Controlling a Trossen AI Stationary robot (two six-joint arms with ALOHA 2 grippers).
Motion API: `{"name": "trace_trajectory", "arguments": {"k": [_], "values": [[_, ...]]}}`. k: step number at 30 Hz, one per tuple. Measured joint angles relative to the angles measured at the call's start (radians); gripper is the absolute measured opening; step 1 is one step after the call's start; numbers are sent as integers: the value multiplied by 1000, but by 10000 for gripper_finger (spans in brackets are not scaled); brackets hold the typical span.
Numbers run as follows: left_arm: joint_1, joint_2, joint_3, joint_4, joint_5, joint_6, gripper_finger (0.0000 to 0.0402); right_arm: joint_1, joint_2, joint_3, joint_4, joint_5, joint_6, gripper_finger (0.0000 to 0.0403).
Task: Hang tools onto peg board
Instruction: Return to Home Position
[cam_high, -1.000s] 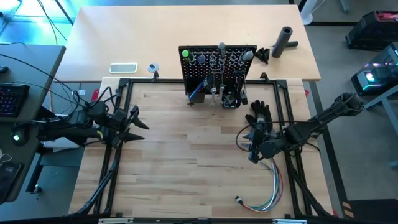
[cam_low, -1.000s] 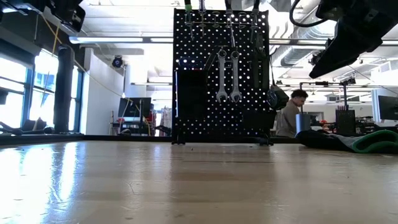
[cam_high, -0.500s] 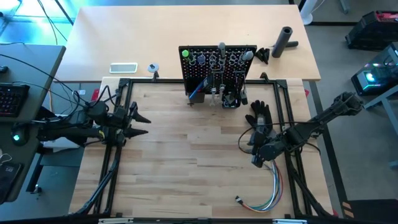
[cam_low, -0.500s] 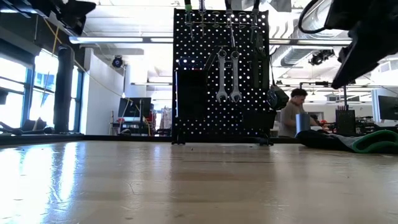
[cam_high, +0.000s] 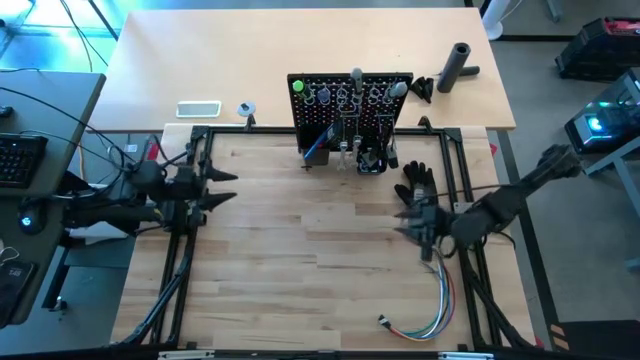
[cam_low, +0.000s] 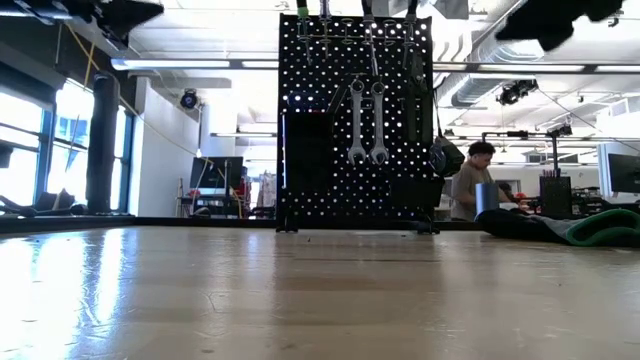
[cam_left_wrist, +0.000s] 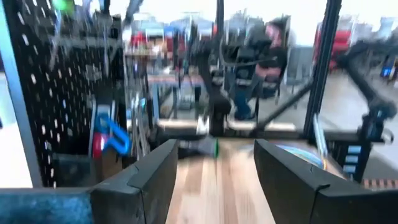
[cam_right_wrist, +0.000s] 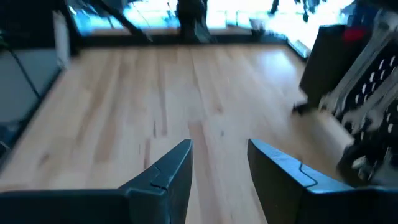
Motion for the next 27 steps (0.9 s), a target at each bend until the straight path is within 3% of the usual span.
{"name": "trace_trajectory", "arguments": {"k": [6, 12, 20, 27], "values": [[0, -47, 0, 56, 36, 29, 207, -2, -200, -17, 3, -78, -176, 151], [1, -47, -2, 60, 36, 50, 207, -46, -434, -140, 66, -132, -293, 151], [24, -67, -192, 327, -54, 73, 207, -109, -789, -417, 278, -204, -379, 151], [117, -80, -317, 386, -46, -44, 207, -175, -809, -551, 422, -276, -397, 151]]}}
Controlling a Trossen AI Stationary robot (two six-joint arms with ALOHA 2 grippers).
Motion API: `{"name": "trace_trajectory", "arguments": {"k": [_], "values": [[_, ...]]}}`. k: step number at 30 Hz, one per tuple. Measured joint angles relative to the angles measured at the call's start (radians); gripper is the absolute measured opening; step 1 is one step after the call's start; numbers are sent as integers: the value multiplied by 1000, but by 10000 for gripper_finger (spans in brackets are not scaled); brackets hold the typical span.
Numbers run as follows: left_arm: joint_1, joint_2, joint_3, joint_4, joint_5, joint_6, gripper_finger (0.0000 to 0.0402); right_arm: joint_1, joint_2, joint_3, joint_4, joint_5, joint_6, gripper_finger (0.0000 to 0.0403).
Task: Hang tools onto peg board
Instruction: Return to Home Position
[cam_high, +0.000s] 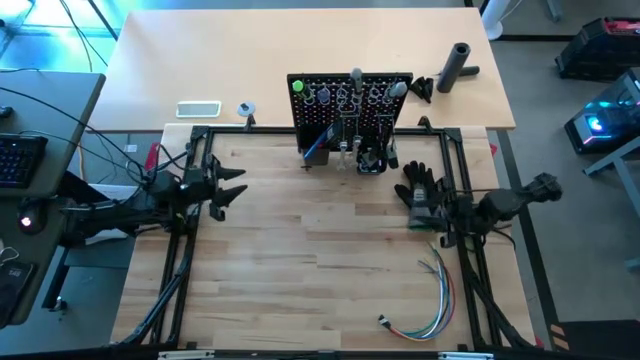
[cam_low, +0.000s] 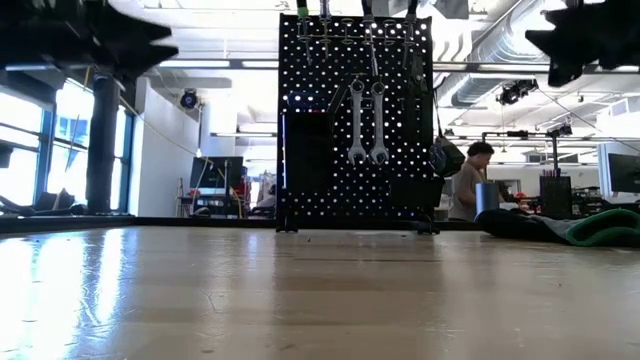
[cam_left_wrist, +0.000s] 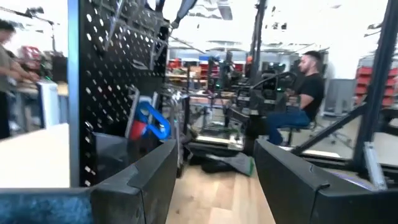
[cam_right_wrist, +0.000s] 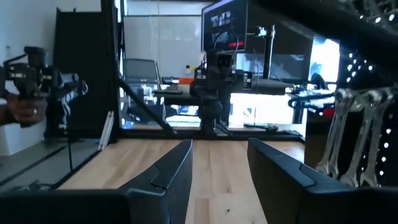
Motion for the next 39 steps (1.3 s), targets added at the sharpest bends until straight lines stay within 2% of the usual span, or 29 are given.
{"name": "trace_trajectory", "arguments": {"k": [10, 18, 23, 39], "values": [[86, -48, -106, 40, 155, -73, 207, -109, 0, -93, 63, -76, 101, 151], [118, -93, -136, 3, 280, -54, 207, -174, 3, -93, 87, -65, 161, 151], [122, -93, -136, -2, 289, -74, 207, -188, 5, -93, 58, -15, 228, 151], [122, -93, -136, -7, 290, -99, 207, -188, 5, -93, 18, -16, 246, 151]]}}
